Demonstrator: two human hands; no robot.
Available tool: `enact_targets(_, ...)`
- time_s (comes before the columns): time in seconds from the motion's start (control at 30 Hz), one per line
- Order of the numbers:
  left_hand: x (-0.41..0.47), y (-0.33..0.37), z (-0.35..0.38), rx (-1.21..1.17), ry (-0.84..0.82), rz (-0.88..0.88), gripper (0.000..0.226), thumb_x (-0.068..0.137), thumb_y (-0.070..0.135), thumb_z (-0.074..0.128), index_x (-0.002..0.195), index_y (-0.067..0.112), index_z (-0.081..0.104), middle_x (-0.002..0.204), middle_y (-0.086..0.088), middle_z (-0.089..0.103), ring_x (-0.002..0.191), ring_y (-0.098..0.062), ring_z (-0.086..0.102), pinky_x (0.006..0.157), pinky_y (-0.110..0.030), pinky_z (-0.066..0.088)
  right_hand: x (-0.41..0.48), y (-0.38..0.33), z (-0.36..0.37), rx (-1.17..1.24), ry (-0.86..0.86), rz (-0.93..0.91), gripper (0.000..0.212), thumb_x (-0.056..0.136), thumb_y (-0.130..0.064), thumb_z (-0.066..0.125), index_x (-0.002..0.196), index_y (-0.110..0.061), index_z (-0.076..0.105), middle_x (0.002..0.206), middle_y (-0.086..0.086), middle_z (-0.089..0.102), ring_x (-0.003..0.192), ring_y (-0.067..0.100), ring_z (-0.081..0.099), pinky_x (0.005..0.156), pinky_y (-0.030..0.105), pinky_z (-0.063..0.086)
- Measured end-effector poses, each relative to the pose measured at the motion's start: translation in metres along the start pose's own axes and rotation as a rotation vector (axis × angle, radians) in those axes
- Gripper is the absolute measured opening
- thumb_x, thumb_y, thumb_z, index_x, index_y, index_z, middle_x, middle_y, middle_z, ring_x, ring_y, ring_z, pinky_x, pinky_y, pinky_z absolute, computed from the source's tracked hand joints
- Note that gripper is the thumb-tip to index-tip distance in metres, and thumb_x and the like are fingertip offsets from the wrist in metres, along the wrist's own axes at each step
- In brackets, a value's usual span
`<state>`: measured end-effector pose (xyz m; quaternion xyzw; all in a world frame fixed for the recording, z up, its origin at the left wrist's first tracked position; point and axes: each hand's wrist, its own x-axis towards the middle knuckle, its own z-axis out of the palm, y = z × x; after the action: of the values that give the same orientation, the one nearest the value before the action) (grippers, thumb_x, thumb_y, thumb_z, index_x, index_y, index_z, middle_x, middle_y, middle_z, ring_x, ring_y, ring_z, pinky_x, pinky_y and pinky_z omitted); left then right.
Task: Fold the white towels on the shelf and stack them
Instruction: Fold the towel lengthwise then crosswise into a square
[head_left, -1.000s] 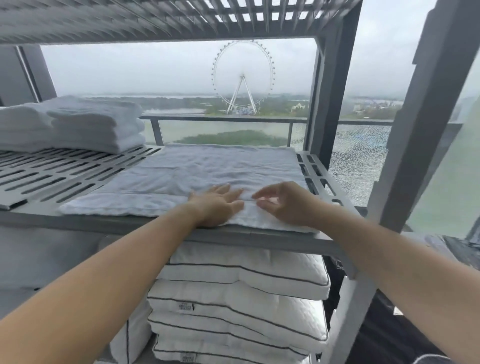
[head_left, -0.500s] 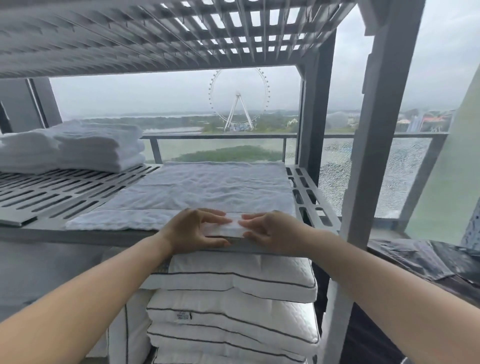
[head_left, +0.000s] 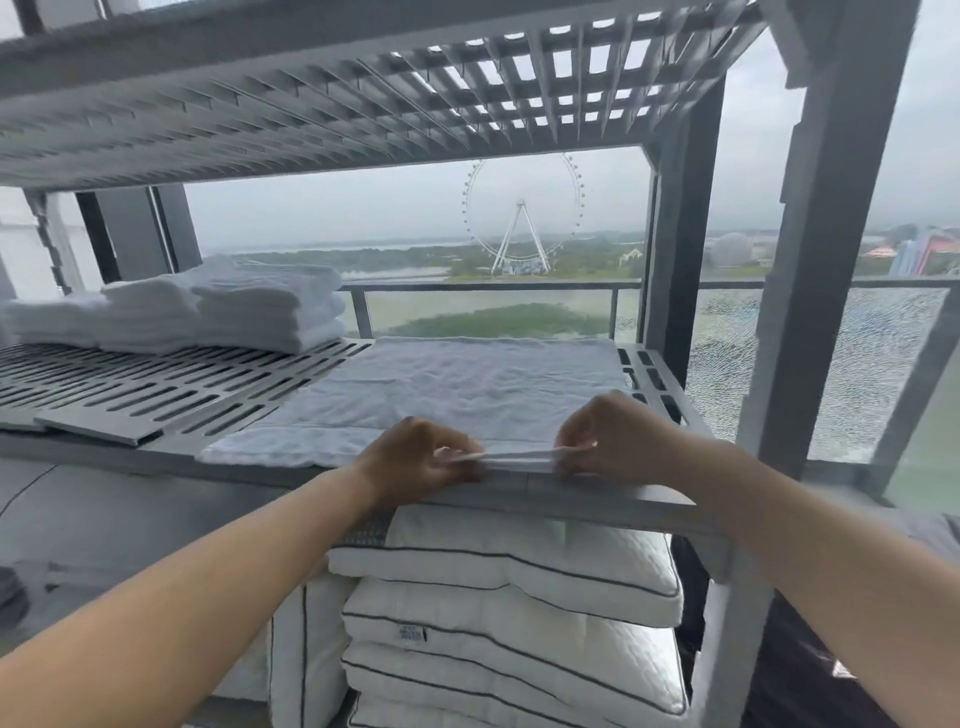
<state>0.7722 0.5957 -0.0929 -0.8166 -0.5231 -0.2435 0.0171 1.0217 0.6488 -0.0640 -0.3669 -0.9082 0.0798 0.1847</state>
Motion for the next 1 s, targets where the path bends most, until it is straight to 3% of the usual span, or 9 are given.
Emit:
enact_targets(0.1, -0.002, -0.013, -0.007, 0.12, -0.023, 0.105, 0.014, 0.086, 0.021, 0.063, 0.097, 0.016, 0.069, 0.088, 0.001, 0.07, 0.079, -0.013, 0.064, 0.067, -0.025, 0.045, 0.009, -0.003, -0.01, -0.132, -0.01, 0.014, 0.01, 0.084, -0.028, 0.064, 0.089, -0.02, 0.068, 0.082, -0.002, 0.063, 0.08, 0.018, 0.058, 0.073, 0.029, 0.046)
enact_targets(0.17, -0.003, -0.026, -0.012, 0.252, -0.031, 0.08, 0.017, 0.085, 0.016, 0.056, 0.1, 0.018, 0.062, 0.09, 0.001, 0.065, 0.082, -0.02, 0.063, 0.067, -0.027, 0.046, 0.02, -0.004, -0.015, -0.3, 0.023, 0.038, 0.013, 0.091, -0.025, 0.053, 0.101, -0.021, 0.059, 0.092, 0.005, 0.06, 0.085, 0.026, 0.058, 0.069, 0.031, 0.044)
enact_targets(0.33, -0.007, -0.068, -0.03, 0.446, 0.091, -0.18, 0.04, 0.077, 0.015, 0.052, 0.113, 0.031, 0.045, 0.113, 0.006, 0.053, 0.09, -0.024, 0.06, 0.064, -0.031, 0.043, 0.052, -0.002, -0.02, -0.547, 0.056, 0.136, 0.014, 0.084, -0.002, 0.04, 0.091, -0.014, 0.039, 0.091, 0.007, 0.057, 0.073, 0.025, 0.051, 0.059, 0.031, 0.034)
enact_targets(0.43, 0.0, -0.087, -0.042, 0.507, 0.15, -0.309, 0.038, 0.073, 0.008, 0.051, 0.101, 0.027, 0.033, 0.105, 0.001, 0.057, 0.074, -0.027, 0.057, 0.058, -0.029, 0.031, 0.072, 0.007, -0.017, -0.587, 0.026, 0.159, 0.01, 0.09, -0.013, 0.037, 0.099, -0.014, 0.041, 0.106, 0.007, 0.055, 0.086, 0.024, 0.051, 0.067, 0.033, 0.035)
enact_targets(0.53, 0.021, -0.101, -0.049, 0.578, 0.148, -0.294, 0.035, 0.075, 0.006, 0.046, 0.098, 0.025, 0.03, 0.089, -0.002, 0.062, 0.061, -0.026, 0.049, 0.054, -0.029, 0.03, 0.1, 0.018, -0.012, -0.652, -0.012, 0.193, 0.025, 0.092, -0.028, 0.038, 0.109, -0.012, 0.047, 0.114, 0.006, 0.05, 0.106, 0.024, 0.049, 0.083, 0.039, 0.037)
enact_targets(0.67, 0.065, -0.118, -0.057, 0.7, 0.06, -0.278, 0.029, 0.075, 0.006, 0.043, 0.099, 0.023, 0.043, 0.089, -0.006, 0.063, 0.081, -0.029, 0.06, 0.061, -0.03, 0.036, 0.139, 0.032, -0.007, -0.789, -0.069, 0.227, 0.028, 0.092, -0.033, 0.038, 0.11, -0.015, 0.05, 0.111, 0.003, 0.05, 0.106, 0.021, 0.048, 0.088, 0.044, 0.034)
enact_targets(0.83, 0.115, -0.15, -0.052, 0.684, -0.094, -0.328, 0.019, 0.081, 0.005, 0.042, 0.079, 0.024, 0.045, 0.099, -0.003, 0.058, 0.093, -0.026, 0.055, 0.071, -0.03, 0.038, 0.18, 0.056, 0.01, -0.804, -0.114, 0.307, 0.023, 0.09, -0.022, 0.041, 0.11, -0.015, 0.05, 0.111, 0.002, 0.053, 0.105, 0.021, 0.051, 0.093, 0.046, 0.033)
enact_targets(0.93, 0.131, -0.171, -0.036, 0.587, -0.155, -0.299, 0.017, 0.084, 0.009, 0.041, 0.09, 0.024, 0.047, 0.106, 0.0, 0.055, 0.097, -0.022, 0.053, 0.08, -0.033, 0.043, 0.192, 0.072, 0.027, -0.62, -0.115, 0.303, 0.03, 0.087, -0.012, 0.046, 0.117, -0.014, 0.046, 0.116, 0.002, 0.049, 0.106, 0.022, 0.051, 0.091, 0.039, 0.04)
enact_targets(1.0, 0.131, -0.183, -0.027, 0.45, -0.145, -0.272, 0.017, 0.085, 0.015, 0.04, 0.097, 0.025, 0.043, 0.103, 0.003, 0.054, 0.09, -0.019, 0.053, 0.074, -0.031, 0.042, 0.193, 0.08, 0.037, -0.437, 0.002, 0.214, 0.026, 0.089, -0.016, 0.046, 0.115, -0.018, 0.046, 0.116, -0.003, 0.046, 0.103, 0.018, 0.051, 0.087, 0.034, 0.043)
